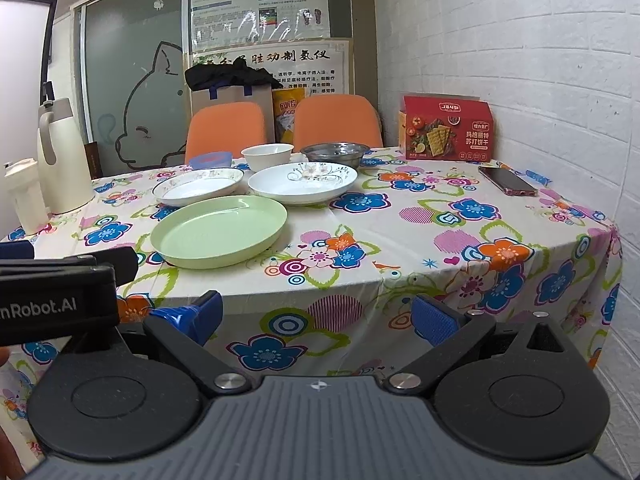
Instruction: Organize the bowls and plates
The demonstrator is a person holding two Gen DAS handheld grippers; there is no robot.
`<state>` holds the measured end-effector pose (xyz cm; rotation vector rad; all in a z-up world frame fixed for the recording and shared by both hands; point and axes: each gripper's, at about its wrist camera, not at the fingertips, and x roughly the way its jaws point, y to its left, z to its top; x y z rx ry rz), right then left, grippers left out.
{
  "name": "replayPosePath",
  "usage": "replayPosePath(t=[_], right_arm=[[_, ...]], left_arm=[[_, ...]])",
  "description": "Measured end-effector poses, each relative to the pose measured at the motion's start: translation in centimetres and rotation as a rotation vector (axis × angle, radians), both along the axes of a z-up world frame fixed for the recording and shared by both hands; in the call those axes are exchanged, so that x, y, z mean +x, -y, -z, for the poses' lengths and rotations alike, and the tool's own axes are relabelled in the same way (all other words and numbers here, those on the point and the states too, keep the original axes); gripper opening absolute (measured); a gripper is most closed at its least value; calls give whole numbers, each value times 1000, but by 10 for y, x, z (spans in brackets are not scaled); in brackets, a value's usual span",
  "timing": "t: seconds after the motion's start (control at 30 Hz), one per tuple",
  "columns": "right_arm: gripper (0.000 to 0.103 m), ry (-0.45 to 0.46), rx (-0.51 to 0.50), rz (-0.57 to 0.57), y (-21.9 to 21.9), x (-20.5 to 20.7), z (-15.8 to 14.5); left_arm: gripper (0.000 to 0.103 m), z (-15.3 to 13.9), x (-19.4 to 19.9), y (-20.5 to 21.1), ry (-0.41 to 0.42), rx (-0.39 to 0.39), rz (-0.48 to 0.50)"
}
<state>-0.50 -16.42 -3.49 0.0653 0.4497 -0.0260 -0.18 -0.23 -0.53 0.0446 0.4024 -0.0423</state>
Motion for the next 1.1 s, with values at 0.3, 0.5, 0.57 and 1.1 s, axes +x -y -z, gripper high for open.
replayPosePath(t=[0.3, 0.5, 0.57, 1.1], right_arm=[[89, -10, 9, -11, 0, 1, 2], [89, -11, 7, -12, 0, 2, 2], [89, -12, 8, -13, 0, 2, 2], [89, -18, 3, -17, -1, 3, 4]], left_arm=[[103, -1, -3, 1, 29, 13, -20], [103, -1, -3, 1, 28, 16, -17], [103, -1, -3, 1, 28, 16, -17], [103, 3, 0, 4, 17, 28, -10]])
